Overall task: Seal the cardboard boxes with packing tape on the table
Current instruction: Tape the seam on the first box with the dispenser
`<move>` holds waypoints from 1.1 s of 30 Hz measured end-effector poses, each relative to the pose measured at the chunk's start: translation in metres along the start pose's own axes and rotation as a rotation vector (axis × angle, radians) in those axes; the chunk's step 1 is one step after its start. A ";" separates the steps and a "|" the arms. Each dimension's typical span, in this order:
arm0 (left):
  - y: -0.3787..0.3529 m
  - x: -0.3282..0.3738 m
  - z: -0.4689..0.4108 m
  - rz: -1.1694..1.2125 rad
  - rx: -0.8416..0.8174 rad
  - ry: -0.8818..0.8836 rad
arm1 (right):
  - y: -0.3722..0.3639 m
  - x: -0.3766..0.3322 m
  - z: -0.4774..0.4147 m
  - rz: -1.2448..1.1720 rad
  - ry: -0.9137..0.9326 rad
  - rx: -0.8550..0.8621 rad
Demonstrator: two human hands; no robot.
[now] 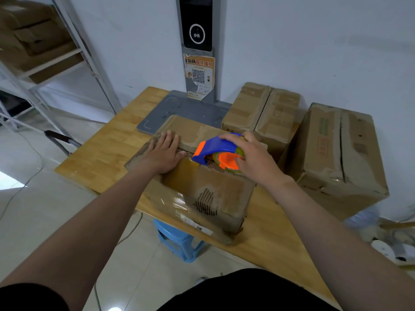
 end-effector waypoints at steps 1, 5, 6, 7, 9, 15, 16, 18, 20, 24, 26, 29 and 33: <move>0.000 -0.001 -0.001 -0.001 -0.006 -0.002 | 0.001 0.001 0.000 0.000 -0.012 -0.008; -0.003 -0.002 -0.005 0.008 -0.017 -0.006 | 0.006 0.006 0.003 0.052 -0.076 -0.016; -0.003 -0.002 -0.006 0.012 -0.012 -0.013 | 0.006 0.006 0.004 0.055 -0.086 -0.009; -0.003 -0.002 -0.007 0.015 -0.008 -0.021 | 0.006 0.005 0.005 0.051 -0.090 -0.002; -0.004 -0.003 -0.005 0.022 -0.012 -0.030 | 0.004 0.004 0.007 0.034 -0.092 0.001; -0.002 -0.002 -0.003 0.010 -0.026 -0.037 | 0.041 0.022 0.030 0.067 -0.106 0.061; -0.001 -0.002 -0.003 0.014 -0.025 -0.039 | 0.048 0.026 0.037 0.076 -0.112 0.069; -0.001 -0.003 -0.002 0.028 -0.027 -0.042 | 0.054 0.028 0.048 0.082 -0.130 0.075; -0.001 -0.003 -0.002 0.035 -0.021 -0.045 | 0.050 0.027 0.055 0.074 -0.130 0.073; 0.002 -0.001 0.003 0.037 -0.020 -0.043 | 0.038 0.034 0.061 0.066 -0.146 0.058; 0.003 0.000 0.004 0.047 -0.013 -0.038 | 0.036 0.033 0.059 0.094 -0.158 0.048; 0.004 -0.001 0.004 0.034 0.001 -0.029 | 0.035 0.026 0.055 0.151 -0.143 0.014; 0.007 0.014 0.020 0.094 -0.063 -0.103 | 0.037 0.026 0.056 0.157 -0.162 -0.004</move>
Point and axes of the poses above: each hand's wrist, its own z-axis away from the middle knuckle, its own y-axis out of the back of the hand, x = y × z, the point moved 8 cm from there along -z, towards the middle knuckle, and after that the axes turned 15 degrees about y, right-handed, at the moved point
